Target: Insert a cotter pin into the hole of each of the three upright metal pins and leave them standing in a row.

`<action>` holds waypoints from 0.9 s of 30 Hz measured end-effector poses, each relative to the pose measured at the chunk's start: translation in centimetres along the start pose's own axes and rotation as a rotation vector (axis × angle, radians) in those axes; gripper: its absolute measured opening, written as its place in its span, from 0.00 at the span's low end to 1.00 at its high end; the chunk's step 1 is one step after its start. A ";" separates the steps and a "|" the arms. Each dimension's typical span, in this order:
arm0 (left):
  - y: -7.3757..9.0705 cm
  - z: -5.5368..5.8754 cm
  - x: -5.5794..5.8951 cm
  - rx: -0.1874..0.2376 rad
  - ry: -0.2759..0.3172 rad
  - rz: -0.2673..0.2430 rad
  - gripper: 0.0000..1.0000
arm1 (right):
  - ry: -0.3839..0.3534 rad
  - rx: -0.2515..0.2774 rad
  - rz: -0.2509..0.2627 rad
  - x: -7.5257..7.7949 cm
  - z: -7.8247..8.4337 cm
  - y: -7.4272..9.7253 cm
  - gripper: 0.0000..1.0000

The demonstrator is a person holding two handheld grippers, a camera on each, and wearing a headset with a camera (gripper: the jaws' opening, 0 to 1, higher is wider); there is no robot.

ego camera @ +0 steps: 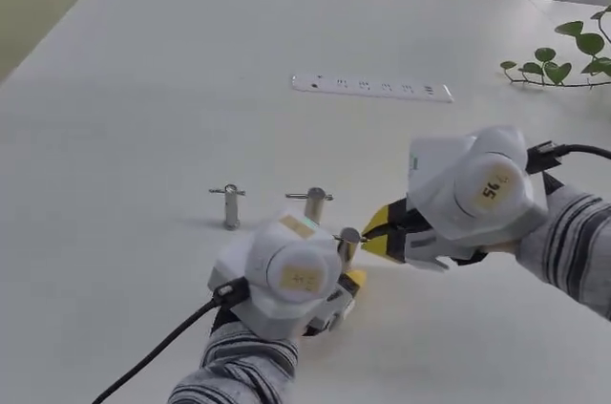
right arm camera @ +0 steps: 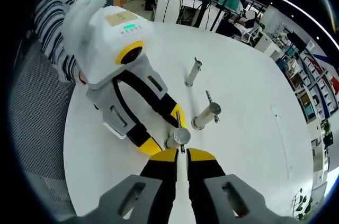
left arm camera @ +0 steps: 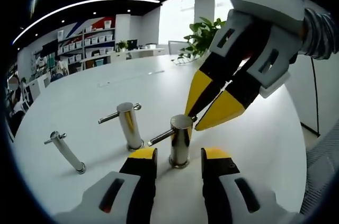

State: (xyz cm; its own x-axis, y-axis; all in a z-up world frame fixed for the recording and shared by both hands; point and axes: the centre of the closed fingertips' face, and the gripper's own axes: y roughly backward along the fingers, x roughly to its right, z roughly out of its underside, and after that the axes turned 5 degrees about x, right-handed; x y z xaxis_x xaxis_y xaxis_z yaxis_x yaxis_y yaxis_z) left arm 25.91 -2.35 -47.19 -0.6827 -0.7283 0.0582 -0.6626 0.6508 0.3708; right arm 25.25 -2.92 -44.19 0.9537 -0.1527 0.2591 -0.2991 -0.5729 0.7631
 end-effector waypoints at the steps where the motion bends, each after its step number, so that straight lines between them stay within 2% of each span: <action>1: 0.1 -0.1 0.1 0.002 -0.004 0.007 0.33 | -0.005 0.004 -0.003 0.0 -0.1 0.0 0.04; 6: 0.9 -0.6 0.1 0.005 -0.012 0.029 0.41 | -0.098 0.057 -0.025 0.0 -1.2 0.1 0.12; 9: 1.6 -0.8 -0.1 0.009 0.005 0.033 0.45 | -0.130 0.069 -0.029 0.1 -1.5 -0.1 0.12; 13: 2.3 -1.3 -0.5 0.020 0.038 0.029 0.49 | -0.213 0.091 -0.043 -0.2 -1.7 -1.0 0.13; 19: 3.5 -1.7 -1.0 0.024 0.041 0.021 0.55 | -0.243 0.069 -0.043 -0.1 -0.9 -2.0 0.12; 21: 4.1 -2.0 -1.2 0.024 0.052 0.021 0.56 | -0.261 0.076 -0.046 0.0 -0.9 -2.1 0.11; 23: 4.8 -2.5 -1.5 0.047 0.054 0.022 0.59 | -0.278 0.081 -0.050 0.0 -0.9 -2.1 0.11; 27: 5.9 -2.9 -2.3 0.051 0.059 0.015 0.61 | -0.297 0.090 -0.059 -0.1 -0.9 -2.3 0.09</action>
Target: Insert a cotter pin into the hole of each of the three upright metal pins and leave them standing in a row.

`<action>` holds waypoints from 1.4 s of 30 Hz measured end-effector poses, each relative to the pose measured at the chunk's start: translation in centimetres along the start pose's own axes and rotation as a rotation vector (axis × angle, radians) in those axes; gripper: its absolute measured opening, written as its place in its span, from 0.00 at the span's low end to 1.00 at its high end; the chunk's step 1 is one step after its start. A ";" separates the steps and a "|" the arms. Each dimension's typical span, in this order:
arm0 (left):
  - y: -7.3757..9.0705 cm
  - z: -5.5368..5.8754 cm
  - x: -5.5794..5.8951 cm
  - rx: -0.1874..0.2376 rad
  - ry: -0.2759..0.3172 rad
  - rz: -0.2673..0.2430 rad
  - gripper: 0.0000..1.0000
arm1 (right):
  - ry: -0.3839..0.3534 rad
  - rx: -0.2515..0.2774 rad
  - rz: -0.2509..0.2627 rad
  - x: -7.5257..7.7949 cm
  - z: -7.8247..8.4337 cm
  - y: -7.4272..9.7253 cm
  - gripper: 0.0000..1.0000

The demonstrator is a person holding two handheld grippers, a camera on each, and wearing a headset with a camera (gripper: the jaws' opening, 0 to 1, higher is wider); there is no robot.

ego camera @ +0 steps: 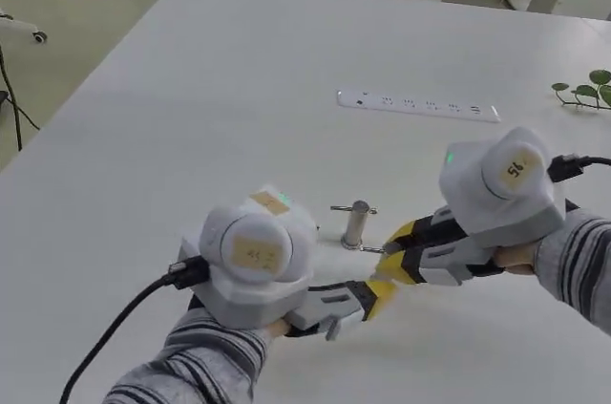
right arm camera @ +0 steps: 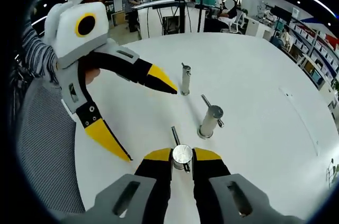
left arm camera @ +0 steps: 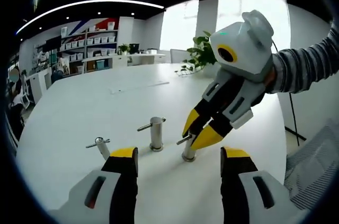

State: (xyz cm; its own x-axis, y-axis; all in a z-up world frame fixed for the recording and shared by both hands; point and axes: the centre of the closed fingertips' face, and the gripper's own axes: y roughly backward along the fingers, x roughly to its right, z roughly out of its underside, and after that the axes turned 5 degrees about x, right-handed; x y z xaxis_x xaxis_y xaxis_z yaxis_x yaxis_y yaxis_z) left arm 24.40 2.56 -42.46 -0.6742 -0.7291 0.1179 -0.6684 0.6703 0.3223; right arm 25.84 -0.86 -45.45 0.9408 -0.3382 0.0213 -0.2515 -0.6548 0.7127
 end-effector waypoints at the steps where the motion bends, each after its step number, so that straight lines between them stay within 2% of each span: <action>1: 0.2 -0.1 -0.1 0.003 0.002 -0.004 0.62 | -0.002 0.003 -0.003 0.0 0.0 0.0 0.09; 6: 1.2 0.0 -0.9 -0.002 0.007 -0.023 0.65 | -0.022 0.009 -0.017 0.0 0.0 0.0 0.09; 11: 1.8 0.0 -1.2 0.003 0.009 -0.032 0.68 | -0.017 0.000 -0.029 0.1 0.1 0.1 0.09; 18: 3.0 -0.3 -1.8 0.007 -0.027 -0.049 0.75 | -0.020 -0.019 -0.025 1.0 0.5 0.8 0.09; 24: 3.9 -0.6 -2.7 0.025 0.006 -0.069 0.82 | 0.014 -0.038 -0.024 2.3 0.5 1.4 0.09; 32: 4.6 0.0 -3.6 0.013 0.013 -0.093 0.89 | 0.051 -0.063 -0.026 4.0 0.9 1.7 0.09; 36: 4.8 0.3 -4.3 0.008 0.005 -0.113 0.90 | 0.049 -0.067 -0.021 4.8 1.0 1.8 0.09; 40: 5.0 0.4 -4.8 0.022 0.010 -0.131 0.90 | 0.056 -0.070 -0.020 5.4 1.2 1.9 0.09; 42: 5.0 0.8 -4.9 0.008 0.018 -0.133 0.90 | 0.058 -0.071 -0.022 5.6 1.2 1.9 0.09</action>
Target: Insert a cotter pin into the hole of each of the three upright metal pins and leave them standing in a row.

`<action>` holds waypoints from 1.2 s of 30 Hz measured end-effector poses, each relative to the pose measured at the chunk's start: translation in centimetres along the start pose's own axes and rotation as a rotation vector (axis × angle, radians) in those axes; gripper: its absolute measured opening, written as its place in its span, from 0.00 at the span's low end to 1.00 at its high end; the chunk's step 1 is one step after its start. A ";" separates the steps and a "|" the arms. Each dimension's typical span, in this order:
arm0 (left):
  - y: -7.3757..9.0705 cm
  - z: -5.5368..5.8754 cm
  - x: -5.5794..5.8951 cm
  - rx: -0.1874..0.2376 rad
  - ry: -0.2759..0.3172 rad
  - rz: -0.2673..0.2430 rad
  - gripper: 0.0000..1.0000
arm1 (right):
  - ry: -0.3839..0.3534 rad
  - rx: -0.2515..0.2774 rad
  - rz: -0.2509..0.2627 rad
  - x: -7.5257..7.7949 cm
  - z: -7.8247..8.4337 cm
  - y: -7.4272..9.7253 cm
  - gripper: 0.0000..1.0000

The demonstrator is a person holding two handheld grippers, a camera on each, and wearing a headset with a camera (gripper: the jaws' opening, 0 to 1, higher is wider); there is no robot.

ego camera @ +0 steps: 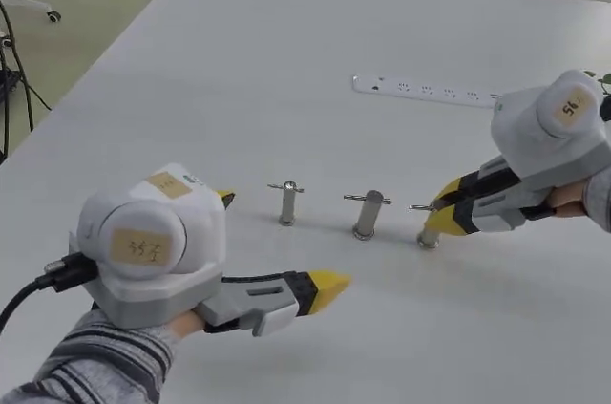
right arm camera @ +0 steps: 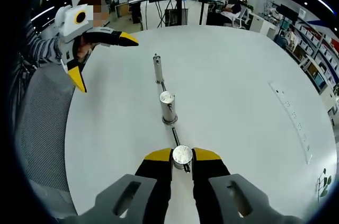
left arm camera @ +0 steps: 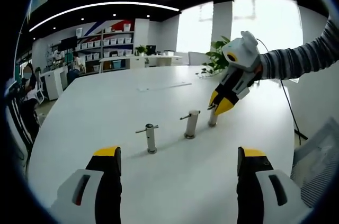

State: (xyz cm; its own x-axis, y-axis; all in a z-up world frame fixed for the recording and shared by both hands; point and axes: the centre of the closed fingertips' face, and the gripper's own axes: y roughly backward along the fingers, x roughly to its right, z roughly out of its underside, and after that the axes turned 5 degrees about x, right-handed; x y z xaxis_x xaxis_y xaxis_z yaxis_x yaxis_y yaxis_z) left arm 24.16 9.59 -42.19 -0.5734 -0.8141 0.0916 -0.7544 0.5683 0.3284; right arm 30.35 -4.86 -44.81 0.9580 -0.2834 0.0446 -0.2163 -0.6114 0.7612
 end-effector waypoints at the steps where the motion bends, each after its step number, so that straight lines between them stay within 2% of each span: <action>1: 0.0 0.1 0.0 -0.009 -0.002 0.000 0.90 | -0.002 -0.003 -0.003 0.1 0.1 0.0 0.09; 10: -0.1 0.1 0.0 -0.004 0.000 0.001 0.88 | -0.007 -0.012 -0.016 0.9 0.7 0.0 0.09; 21: -0.1 0.2 -0.4 -0.009 0.006 -0.016 0.88 | -0.017 0.011 -0.038 0.9 0.8 0.0 0.09; 27: -0.2 0.3 -0.5 -0.016 0.004 -0.019 0.87 | 0.004 0.013 -0.032 0.9 0.8 0.0 0.09; 29: -0.2 0.3 -0.6 -0.017 0.003 -0.020 0.87 | 0.045 0.017 -0.023 0.9 0.8 0.0 0.10; 32: -0.2 0.4 -0.7 -0.017 0.004 -0.023 0.87 | 0.078 -0.022 -0.016 0.7 1.5 -0.1 0.17; 36: -0.2 0.4 -0.7 -0.019 0.002 -0.024 0.87 | 0.112 -0.014 0.022 0.7 1.4 0.3 0.30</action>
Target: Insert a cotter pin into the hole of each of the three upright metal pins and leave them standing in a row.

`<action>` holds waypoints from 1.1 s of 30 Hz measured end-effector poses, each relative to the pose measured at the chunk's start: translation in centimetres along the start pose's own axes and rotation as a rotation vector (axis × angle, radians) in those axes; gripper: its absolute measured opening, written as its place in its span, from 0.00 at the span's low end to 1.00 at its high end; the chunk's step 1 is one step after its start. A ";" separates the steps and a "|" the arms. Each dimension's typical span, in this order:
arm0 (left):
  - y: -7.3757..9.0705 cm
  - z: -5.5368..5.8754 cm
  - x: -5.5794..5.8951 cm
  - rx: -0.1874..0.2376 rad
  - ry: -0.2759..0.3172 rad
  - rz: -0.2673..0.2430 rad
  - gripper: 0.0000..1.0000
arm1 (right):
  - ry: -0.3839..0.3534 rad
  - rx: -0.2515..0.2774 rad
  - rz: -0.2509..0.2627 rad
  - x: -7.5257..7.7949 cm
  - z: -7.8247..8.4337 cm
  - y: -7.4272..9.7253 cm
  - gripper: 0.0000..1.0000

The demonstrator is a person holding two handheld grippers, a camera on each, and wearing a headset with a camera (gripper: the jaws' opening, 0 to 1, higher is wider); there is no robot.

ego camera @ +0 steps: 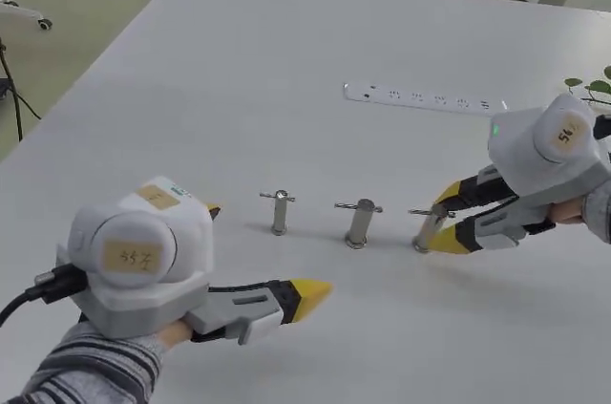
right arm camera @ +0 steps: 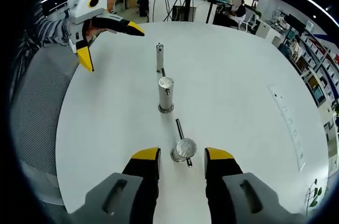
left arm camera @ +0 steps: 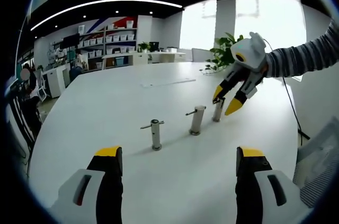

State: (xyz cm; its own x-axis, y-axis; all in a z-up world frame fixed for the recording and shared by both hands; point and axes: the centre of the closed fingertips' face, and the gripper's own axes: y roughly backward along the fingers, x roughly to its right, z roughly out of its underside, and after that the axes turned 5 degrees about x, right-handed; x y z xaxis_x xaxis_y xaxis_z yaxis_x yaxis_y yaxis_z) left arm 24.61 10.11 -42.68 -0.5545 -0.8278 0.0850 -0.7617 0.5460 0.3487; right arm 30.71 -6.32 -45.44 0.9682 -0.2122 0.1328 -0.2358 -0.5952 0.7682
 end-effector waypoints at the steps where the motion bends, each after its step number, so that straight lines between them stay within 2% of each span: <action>1: 0.0 0.0 0.0 0.001 0.000 -0.001 0.87 | -0.002 0.006 0.011 0.1 -0.1 0.2 0.31; 6: 0.1 -0.3 -0.2 0.010 0.001 -0.006 0.87 | -0.081 0.076 0.103 0.1 -0.9 1.6 0.44; 10: 0.2 -0.5 -0.5 0.020 0.009 -0.016 0.87 | -0.183 0.144 0.172 -0.6 -1.4 2.8 0.52; 15: 0.1 -0.7 -0.5 0.029 0.030 -0.013 0.91 | -0.298 0.229 0.242 -1.8 -1.8 3.9 0.55; 17: 0.0 -0.8 -0.4 0.031 0.032 -0.012 0.92 | -0.378 0.270 0.270 -2.2 -2.0 4.3 0.60; 19: 0.0 -0.8 -0.4 0.027 0.033 -0.011 0.93 | -0.407 0.306 0.305 -2.4 -2.2 4.7 0.66; 21: 0.0 -0.7 -0.4 0.025 0.032 -0.012 0.94 | -0.440 0.320 0.338 -2.6 -2.2 5.0 0.70; 25: -0.1 -0.8 -0.4 0.026 0.025 -0.014 0.98 | -0.504 0.370 0.362 -3.5 -2.7 5.3 0.75; 27: -0.1 -1.0 -0.4 0.029 0.022 -0.016 0.99 | -0.547 0.405 0.412 -3.4 -2.9 5.6 0.78; 29: -0.1 -1.1 -0.4 0.033 0.015 -0.016 0.99 | -0.580 0.432 0.422 -3.7 -3.1 5.6 0.84; 30: -0.1 -1.0 -0.3 0.032 0.014 -0.017 0.99 | -0.603 0.445 0.432 -3.8 -3.2 5.7 0.85; 33: -0.1 -0.7 -0.2 0.020 0.013 -0.012 0.99 | -0.614 0.479 0.468 -3.9 -3.4 6.0 0.85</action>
State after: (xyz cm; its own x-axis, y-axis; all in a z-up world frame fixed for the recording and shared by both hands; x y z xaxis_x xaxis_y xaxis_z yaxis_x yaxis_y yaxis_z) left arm 25.07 10.09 -42.06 -0.5405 -0.8361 0.0934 -0.7751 0.5381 0.3313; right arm 25.85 -6.40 -39.21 0.5821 -0.8073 -0.0969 -0.7359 -0.5738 0.3594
